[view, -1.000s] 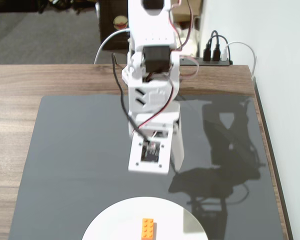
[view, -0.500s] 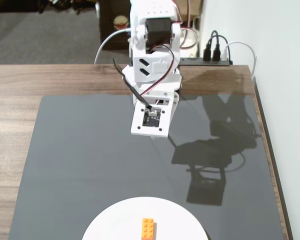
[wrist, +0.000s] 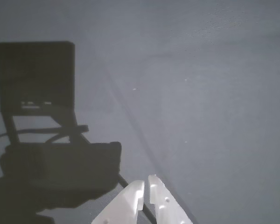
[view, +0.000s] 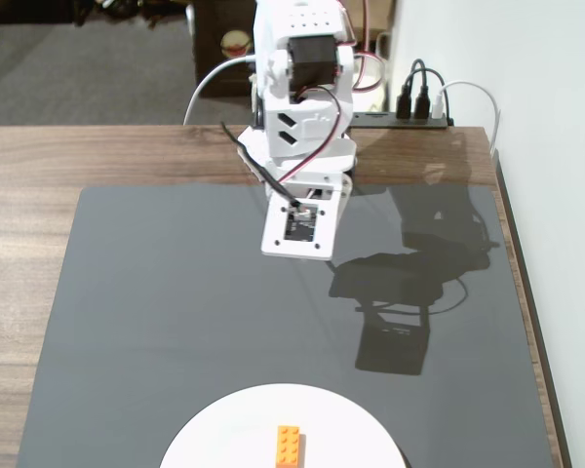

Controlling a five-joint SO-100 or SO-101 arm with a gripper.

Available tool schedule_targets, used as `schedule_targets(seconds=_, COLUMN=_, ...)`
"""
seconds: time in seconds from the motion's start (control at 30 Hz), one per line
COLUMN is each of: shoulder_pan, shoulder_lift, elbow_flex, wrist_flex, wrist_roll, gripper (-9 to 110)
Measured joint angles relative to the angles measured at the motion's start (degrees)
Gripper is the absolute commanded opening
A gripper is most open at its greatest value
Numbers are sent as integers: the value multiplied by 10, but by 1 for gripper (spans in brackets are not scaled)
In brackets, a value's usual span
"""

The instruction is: Grasp a lego block and put it on the plate.

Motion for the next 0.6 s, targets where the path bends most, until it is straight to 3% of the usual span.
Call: schedule_targets(seconds=0.6, shoulder_pan=-61, shoulder_lift=-48, elbow_flex=33, wrist_flex=-84, wrist_roll=-15, gripper=1)
